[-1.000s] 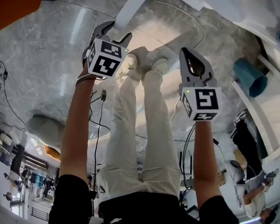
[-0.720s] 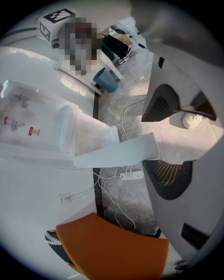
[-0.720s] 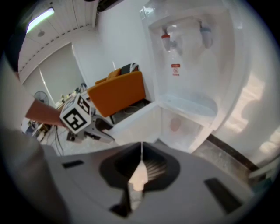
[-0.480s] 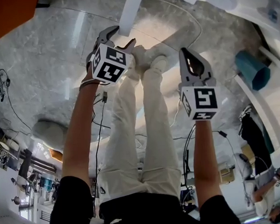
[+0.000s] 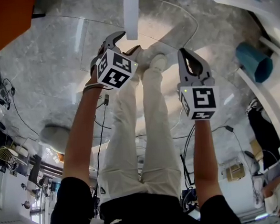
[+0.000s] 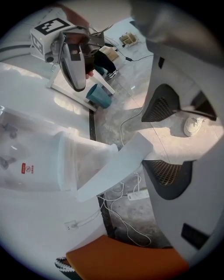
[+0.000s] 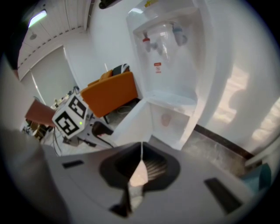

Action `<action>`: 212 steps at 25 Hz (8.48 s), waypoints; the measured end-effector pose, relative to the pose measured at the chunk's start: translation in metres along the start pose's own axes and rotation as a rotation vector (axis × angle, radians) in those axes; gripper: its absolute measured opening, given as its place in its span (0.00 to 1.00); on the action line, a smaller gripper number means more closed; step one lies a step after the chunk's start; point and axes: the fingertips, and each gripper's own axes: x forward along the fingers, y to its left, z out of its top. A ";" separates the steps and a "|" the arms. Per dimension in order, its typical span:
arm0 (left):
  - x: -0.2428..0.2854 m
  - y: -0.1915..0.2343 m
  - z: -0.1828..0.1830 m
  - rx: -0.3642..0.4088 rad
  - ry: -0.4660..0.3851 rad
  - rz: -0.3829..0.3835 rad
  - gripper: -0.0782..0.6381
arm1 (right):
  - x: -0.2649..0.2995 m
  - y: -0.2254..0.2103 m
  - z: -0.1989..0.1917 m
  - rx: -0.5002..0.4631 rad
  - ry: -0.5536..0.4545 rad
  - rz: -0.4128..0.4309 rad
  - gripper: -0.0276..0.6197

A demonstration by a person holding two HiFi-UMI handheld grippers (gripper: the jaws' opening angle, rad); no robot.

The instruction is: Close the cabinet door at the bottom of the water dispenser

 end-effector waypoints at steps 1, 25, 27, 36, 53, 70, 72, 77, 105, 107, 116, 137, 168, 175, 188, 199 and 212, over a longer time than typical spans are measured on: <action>0.002 -0.004 0.002 0.022 0.003 -0.009 0.49 | -0.001 -0.003 -0.002 0.006 0.000 -0.005 0.10; 0.050 -0.063 0.063 0.246 0.035 -0.079 0.49 | -0.033 -0.073 -0.037 0.127 -0.021 -0.100 0.10; 0.054 -0.067 0.070 0.263 0.032 -0.081 0.49 | -0.034 -0.077 -0.040 0.132 -0.025 -0.101 0.10; 0.073 -0.078 0.102 0.311 0.004 -0.109 0.49 | -0.036 -0.090 -0.050 0.150 -0.026 -0.115 0.10; 0.098 -0.068 0.144 0.350 -0.014 -0.097 0.49 | -0.040 -0.110 -0.053 0.179 -0.038 -0.145 0.10; 0.129 -0.048 0.197 0.350 -0.061 -0.021 0.49 | -0.037 -0.128 -0.065 0.176 -0.012 -0.154 0.10; 0.133 -0.048 0.202 0.349 -0.065 -0.012 0.49 | -0.037 -0.128 -0.064 0.168 -0.013 -0.154 0.10; 0.138 -0.043 0.212 0.363 -0.080 0.018 0.49 | -0.039 -0.130 -0.062 0.164 -0.020 -0.148 0.10; 0.149 -0.049 0.226 0.346 -0.119 0.033 0.50 | -0.037 -0.139 -0.074 0.150 -0.005 -0.132 0.10; 0.143 -0.054 0.223 0.349 -0.119 0.024 0.50 | -0.039 -0.138 -0.072 0.147 -0.008 -0.133 0.10; 0.097 -0.069 0.197 0.369 -0.089 -0.003 0.31 | -0.056 -0.131 -0.050 0.142 -0.031 -0.165 0.10; -0.109 -0.094 0.212 0.190 -0.277 0.045 0.12 | -0.144 -0.069 0.025 0.211 -0.144 -0.194 0.10; -0.436 -0.145 0.301 0.156 -0.605 0.187 0.12 | -0.392 0.009 0.234 0.047 -0.502 -0.250 0.09; -0.492 -0.159 0.330 0.178 -0.710 0.251 0.12 | -0.445 0.009 0.263 0.054 -0.597 -0.268 0.09; -0.595 -0.169 0.357 0.171 -0.886 0.318 0.12 | -0.518 0.020 0.311 -0.021 -0.749 -0.309 0.09; -0.652 -0.184 0.372 0.198 -1.017 0.334 0.12 | -0.557 0.041 0.349 -0.096 -0.848 -0.319 0.09; -0.694 -0.187 0.376 0.188 -1.115 0.350 0.12 | -0.584 0.056 0.371 -0.135 -0.920 -0.318 0.09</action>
